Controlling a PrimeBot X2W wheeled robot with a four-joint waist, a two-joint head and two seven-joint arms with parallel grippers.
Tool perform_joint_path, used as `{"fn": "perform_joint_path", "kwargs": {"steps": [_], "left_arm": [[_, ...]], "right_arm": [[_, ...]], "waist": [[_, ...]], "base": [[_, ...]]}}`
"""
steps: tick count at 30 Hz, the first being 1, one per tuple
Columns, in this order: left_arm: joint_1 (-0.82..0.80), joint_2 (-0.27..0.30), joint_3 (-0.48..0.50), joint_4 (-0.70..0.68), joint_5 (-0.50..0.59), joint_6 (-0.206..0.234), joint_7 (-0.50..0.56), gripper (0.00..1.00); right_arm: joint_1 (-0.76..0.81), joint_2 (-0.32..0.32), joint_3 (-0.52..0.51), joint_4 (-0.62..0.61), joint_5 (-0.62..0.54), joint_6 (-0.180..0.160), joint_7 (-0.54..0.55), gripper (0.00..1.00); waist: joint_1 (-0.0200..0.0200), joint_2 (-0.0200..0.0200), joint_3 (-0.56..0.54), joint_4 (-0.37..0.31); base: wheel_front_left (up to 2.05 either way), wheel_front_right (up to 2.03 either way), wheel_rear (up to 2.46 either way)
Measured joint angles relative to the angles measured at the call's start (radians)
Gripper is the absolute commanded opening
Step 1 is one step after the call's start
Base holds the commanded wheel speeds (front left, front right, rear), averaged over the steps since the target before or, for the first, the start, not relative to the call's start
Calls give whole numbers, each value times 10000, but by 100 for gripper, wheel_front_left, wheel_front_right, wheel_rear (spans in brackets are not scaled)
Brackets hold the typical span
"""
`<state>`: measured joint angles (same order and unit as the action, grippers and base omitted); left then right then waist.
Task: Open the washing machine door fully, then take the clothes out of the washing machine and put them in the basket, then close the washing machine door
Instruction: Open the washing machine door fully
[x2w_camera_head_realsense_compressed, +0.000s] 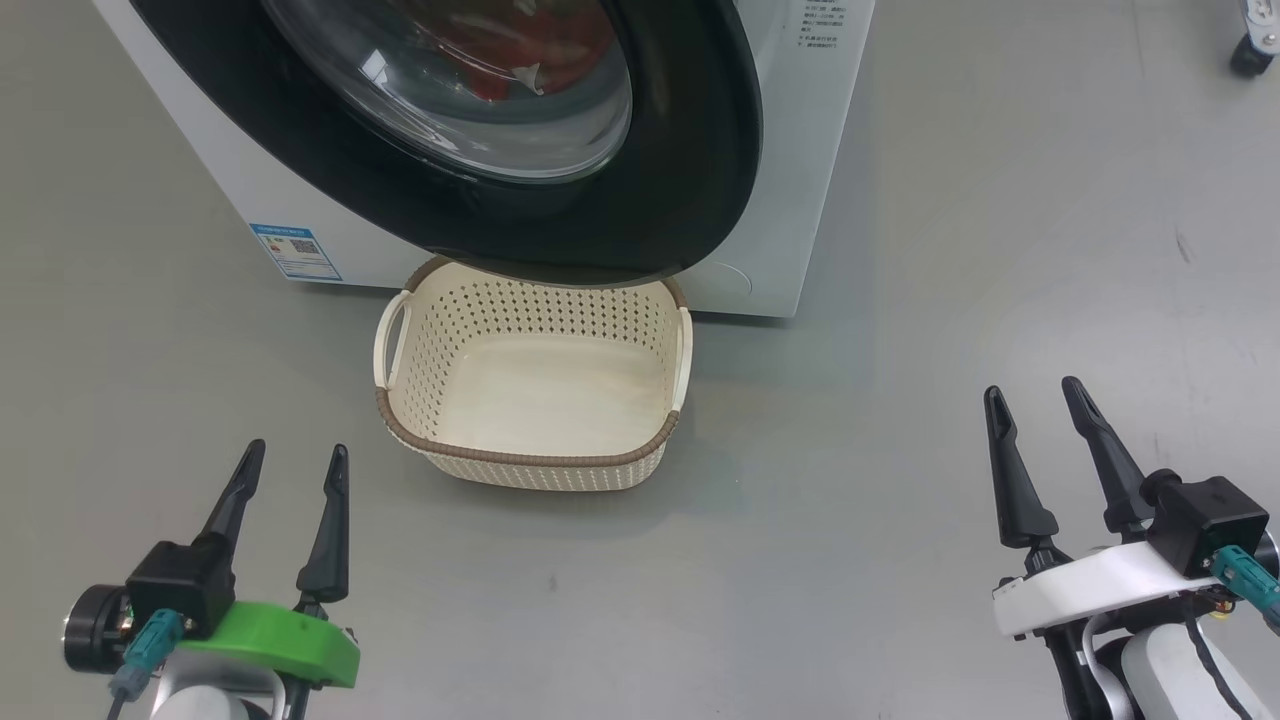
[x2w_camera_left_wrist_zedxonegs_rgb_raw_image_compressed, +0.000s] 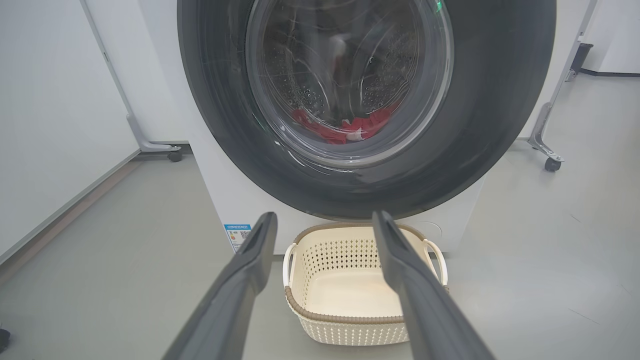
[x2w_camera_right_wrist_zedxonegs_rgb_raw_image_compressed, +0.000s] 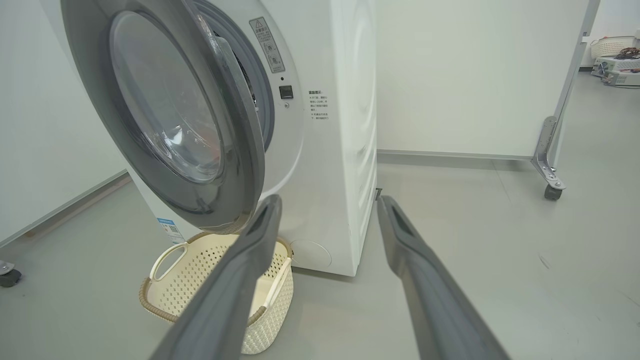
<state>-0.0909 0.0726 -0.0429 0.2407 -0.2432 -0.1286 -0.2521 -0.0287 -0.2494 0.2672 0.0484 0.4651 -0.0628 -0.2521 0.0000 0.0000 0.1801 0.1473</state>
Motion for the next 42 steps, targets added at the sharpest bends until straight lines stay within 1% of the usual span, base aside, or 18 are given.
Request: {"fn": "perform_joint_path", "kwargs": {"steps": [1, 2, 3, 4, 5, 6, 10, 13, 16, 23, 25, 27, 28, 32, 37, 39, 40, 42], "left_arm": [[2, 0, -10, 0, 0, 0, 0, 100], [5, 0, -23, 0, 0, 0, 0, 100], [8, 0, -44, 0, 0, 0, 0, 100], [11, -2, -59, 0, 0, 0, 0, 100], [13, -2, -81, -2, 0, 0, 0, 100], [16, -2, -100, -8, 0, 0, 0, 100], [16, -4, -128, -84, 0, 0, 0, 100], [14, -4, -182, -127, -2, 0, 0, 100], [1, -2, -205, -159, -27, 0, 0, 100], [-150, 4, -393, -228, -117, 0, 0, 100], [-267, 6, -472, -253, -119, 0, 0, 100], [-363, 8, -560, -268, -142, 0, 0, 100], [-363, 8, -560, -268, -142, 0, 0, 100], [-593, 4, -763, -272, -205, 0, 0, 100], [-776, 6, -811, -267, -311, 0, 0, 100], [-818, 4, -897, -247, -336, 0, 0, 100], [-849, 2, -945, -234, -364, 0, 0, 100], [-923, -4, -997, -224, -387, 0, 0, 100]], "right_arm": [[12, 6, -13, -6, 0, 2, 0, 100], [20, 10, -19, -6, 0, 6, 0, 88], [24, 15, -19, -6, 0, 42, 0, 53], [26, 15, -21, -6, 0, 92, 0, 44], [33, 15, -25, -6, 2, 94, 0, 27], [53, 33, -58, -12, 23, 107, 0, 0], [93, 449, -416, -155, 734, 213, 0, 0], [61, 470, -637, -165, 924, 221, 0, 0], [-123, 723, -911, -293, 1570, 274, 0, 0], [-1140, 1515, -1551, -614, 3476, 529, 326, 0], [-1527, 1705, -1668, -709, 4017, 537, 560, 0], [-1931, 1753, -1778, -744, 4498, 558, 859, 0], [-1931, 1753, -1778, -744, 4498, 558, 859, 0], [-2782, 1730, -2159, -943, 5325, 476, 1440, 0], [-4036, 1705, -2452, -1147, 6178, 35, 2209, 0], [-4448, 1649, -2548, -1143, 6410, -113, 2537, 0], [-4634, 1645, -2604, -1139, 6612, -119, 2704, 0], [-5010, 1664, -2719, -1122, 7170, -278, 3016, 0]], "waist": [[0, 0, 2, 5], [0, 0, 5, 11], [0, 0, 10, 18], [0, 0, 16, 26], [0, 0, 26, 36], [0, 0, 46, 45], [0, 0, 247, 104], [0, 0, 409, 144], [0, 0, 586, 192], [0, 0, 1038, 327], [0, 0, 1170, 380], [0, 0, 1303, 437], [0, 0, 1303, 437], [0, 0, 1558, 590], [0, 0, 1829, 834], [0, 0, 1921, 936], [0, 0, 1962, 990], [0, 0, 2040, 1098]], "base": [[0, 0, 0], [0, 0, 0], [0, 0, 0], [0, 0, 0], [0, 0, 0], [0, 0, 0], [0, 0, 0], [0, 0, 0], [0, 0, 0], [0, 0, 0], [0, 0, 0], [0, 0, 0], [0, 0, 0], [0, 0, 0], [0, 0, 0], [0, 0, 0], [0, 0, 0], [0, 0, 0]]}}
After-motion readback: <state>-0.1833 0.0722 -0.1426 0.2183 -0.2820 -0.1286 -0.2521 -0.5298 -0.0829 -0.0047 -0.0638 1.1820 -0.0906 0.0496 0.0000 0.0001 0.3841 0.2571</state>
